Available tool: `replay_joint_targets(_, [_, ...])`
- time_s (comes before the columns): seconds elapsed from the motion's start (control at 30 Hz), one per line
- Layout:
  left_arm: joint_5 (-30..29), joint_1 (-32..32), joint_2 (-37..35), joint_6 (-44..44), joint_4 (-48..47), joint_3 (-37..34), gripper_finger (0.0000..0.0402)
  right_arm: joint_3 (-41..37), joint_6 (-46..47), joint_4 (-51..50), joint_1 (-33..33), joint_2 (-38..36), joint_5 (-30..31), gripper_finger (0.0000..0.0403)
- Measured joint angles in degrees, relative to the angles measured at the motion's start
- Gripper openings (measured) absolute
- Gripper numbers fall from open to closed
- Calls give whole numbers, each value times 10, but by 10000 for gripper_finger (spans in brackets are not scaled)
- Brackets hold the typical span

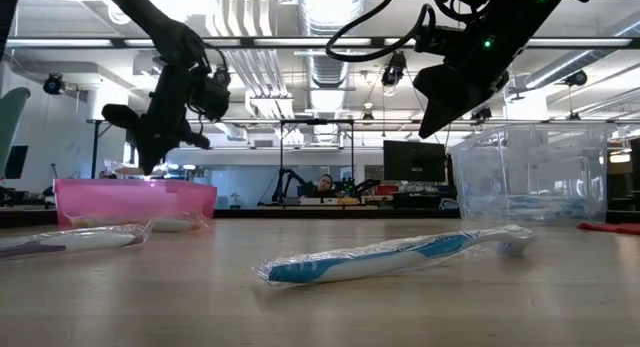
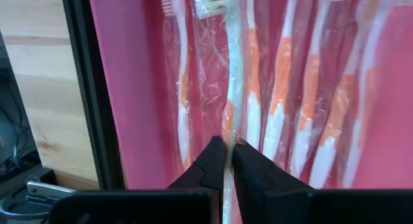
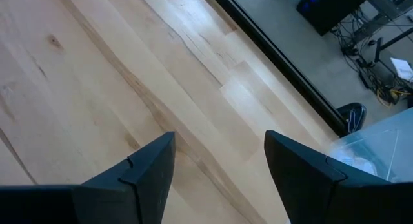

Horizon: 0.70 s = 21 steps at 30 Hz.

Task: Pick & Place Toothbrushes
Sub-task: Put the orange toothbrush into the pink bin

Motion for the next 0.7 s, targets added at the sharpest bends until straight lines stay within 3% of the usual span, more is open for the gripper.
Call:
replay_joint_targets(0.4, [-26,18,38,-14,-1,0,23,0,-1,-3,0,0,0,207])
replay_joint_targets(0.7, [-29,20,37,-1,1,0,60,0,-1,-3,0,0,6,214])
